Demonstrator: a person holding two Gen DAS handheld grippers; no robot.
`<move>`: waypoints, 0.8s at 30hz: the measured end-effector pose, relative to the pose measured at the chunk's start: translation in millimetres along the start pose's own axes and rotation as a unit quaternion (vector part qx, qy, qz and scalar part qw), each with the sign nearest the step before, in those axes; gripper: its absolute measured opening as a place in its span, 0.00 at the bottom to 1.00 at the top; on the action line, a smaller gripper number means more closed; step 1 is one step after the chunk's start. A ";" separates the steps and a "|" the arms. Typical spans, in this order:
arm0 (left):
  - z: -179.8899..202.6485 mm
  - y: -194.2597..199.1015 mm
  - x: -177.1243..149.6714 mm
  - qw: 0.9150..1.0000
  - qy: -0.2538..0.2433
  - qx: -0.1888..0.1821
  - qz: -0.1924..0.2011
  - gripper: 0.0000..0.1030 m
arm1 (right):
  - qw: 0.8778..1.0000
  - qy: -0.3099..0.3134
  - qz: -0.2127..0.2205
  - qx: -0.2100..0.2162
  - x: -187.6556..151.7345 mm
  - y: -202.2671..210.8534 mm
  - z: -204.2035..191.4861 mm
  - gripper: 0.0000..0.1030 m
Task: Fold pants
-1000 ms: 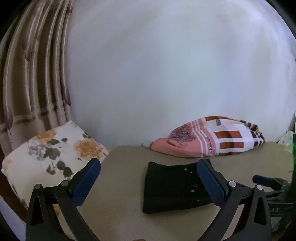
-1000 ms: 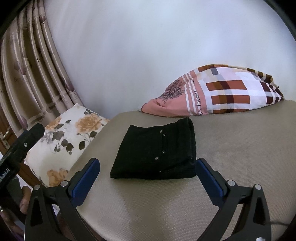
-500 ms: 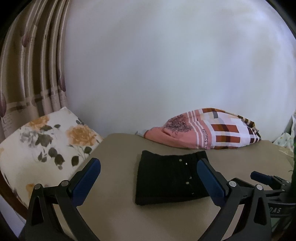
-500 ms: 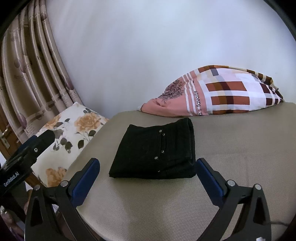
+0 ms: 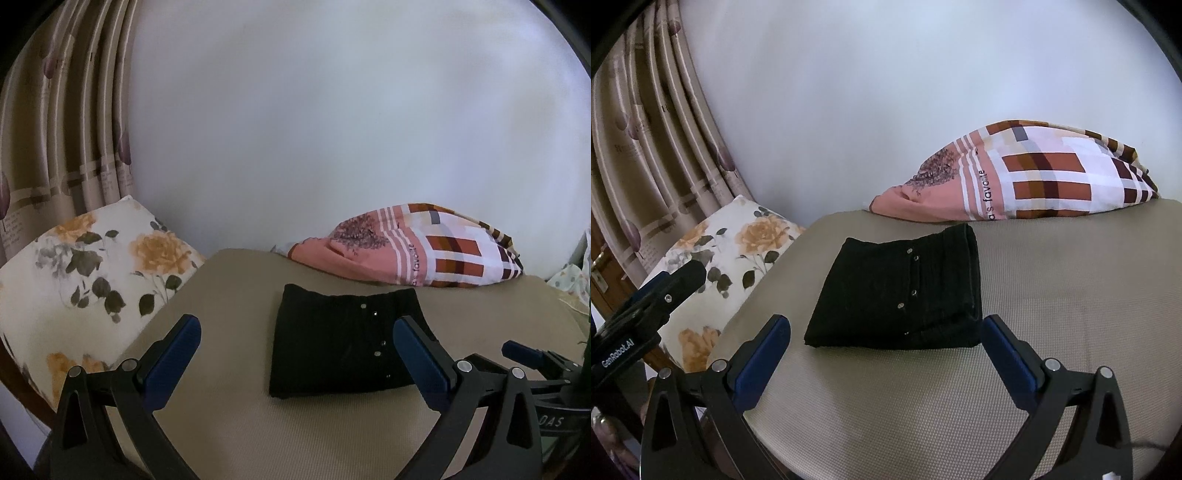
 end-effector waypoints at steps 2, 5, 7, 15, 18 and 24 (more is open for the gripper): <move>0.2 -1.3 -0.2 1.000 -0.001 -0.001 -0.002 1.00 | 1.000 0.000 -0.001 -0.001 -0.8 -0.6 -0.1 1.00; 0.1 -1.7 -0.1 1.000 0.000 -0.003 -0.002 1.00 | 1.000 0.001 0.000 -0.002 -1.0 -0.6 -0.3 1.00; -0.2 -2.2 -0.9 1.000 0.000 -0.002 -0.002 1.00 | 1.000 0.000 -0.001 -0.001 -1.3 -1.1 0.5 1.00; -4.3 -8.5 -5.8 1.000 0.004 -0.006 -0.012 1.00 | 1.000 0.001 -0.006 -0.004 -4.9 -5.7 0.6 1.00; -4.7 -9.3 -8.1 1.000 0.006 -0.003 -0.010 1.00 | 1.000 0.002 -0.008 -0.004 -5.8 -6.5 0.7 1.00; -9.1 -13.9 -9.8 1.000 0.021 0.001 -0.015 1.00 | 1.000 0.002 -0.011 -0.003 -6.9 -9.8 2.3 1.00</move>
Point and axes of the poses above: each gripper's, at about its wrist camera, not at the fingertips, and y roughly against the way its jaws point, z to its right, x to its top, the point moved 2 cm from there along -y, roughly the way its jaws point, and after that the axes turned 7 degrees about -y, right-handed, at the moved point
